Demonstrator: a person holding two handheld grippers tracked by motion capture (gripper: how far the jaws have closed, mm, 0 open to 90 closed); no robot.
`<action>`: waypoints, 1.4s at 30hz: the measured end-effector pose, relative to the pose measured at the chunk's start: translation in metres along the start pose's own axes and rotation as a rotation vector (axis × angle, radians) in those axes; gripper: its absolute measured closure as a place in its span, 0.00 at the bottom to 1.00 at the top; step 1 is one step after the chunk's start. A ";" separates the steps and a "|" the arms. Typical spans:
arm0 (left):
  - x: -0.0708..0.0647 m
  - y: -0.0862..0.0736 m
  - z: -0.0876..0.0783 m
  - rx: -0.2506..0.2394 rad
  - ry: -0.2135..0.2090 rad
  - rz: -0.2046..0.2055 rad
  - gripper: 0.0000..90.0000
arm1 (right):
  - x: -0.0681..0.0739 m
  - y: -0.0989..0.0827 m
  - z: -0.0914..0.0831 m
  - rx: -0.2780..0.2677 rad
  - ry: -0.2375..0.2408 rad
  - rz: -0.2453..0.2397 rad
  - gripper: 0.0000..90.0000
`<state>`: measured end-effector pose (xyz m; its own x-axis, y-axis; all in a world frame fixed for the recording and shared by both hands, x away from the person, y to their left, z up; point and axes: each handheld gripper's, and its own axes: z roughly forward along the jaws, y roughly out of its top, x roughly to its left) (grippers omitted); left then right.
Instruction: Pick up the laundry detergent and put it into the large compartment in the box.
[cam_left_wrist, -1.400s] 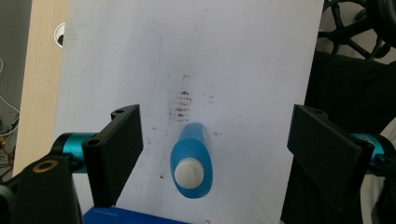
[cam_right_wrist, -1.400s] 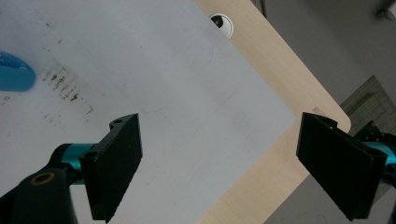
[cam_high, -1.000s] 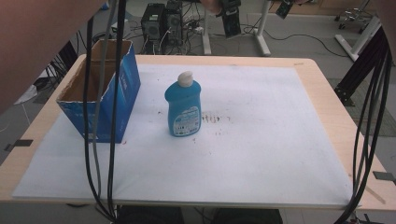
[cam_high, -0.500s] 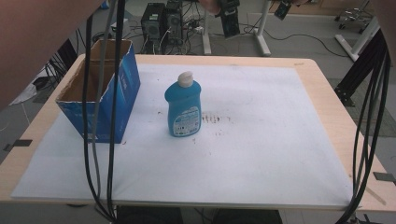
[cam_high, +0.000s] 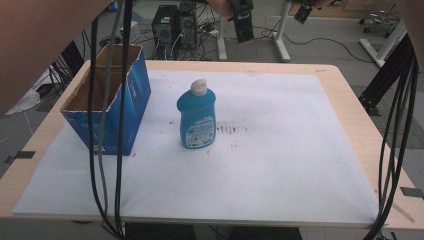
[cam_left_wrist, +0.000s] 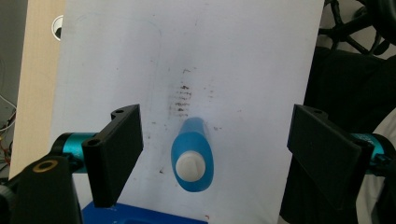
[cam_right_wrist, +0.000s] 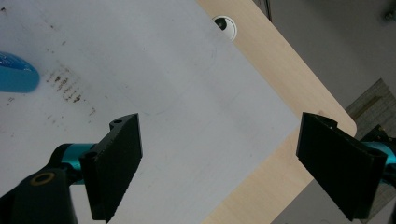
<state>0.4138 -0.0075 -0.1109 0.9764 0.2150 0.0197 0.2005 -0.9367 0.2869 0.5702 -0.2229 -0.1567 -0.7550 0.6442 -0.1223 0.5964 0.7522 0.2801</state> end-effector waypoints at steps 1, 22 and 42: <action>0.000 0.000 0.000 0.000 0.000 0.000 0.20 | 0.000 0.000 0.000 0.000 0.000 0.000 0.15; 0.003 -0.005 -0.001 0.007 -0.010 -0.011 0.20 | -0.001 -0.001 -0.002 -0.010 0.006 0.007 0.15; 0.012 -0.035 -0.001 0.048 0.002 -0.065 0.20 | -0.001 -0.002 -0.004 -0.012 0.006 0.008 0.15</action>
<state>0.4181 0.0280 -0.1192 0.9611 0.2763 0.0040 0.2672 -0.9329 0.2415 0.5683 -0.2253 -0.1533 -0.7523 0.6489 -0.1140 0.5987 0.7455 0.2928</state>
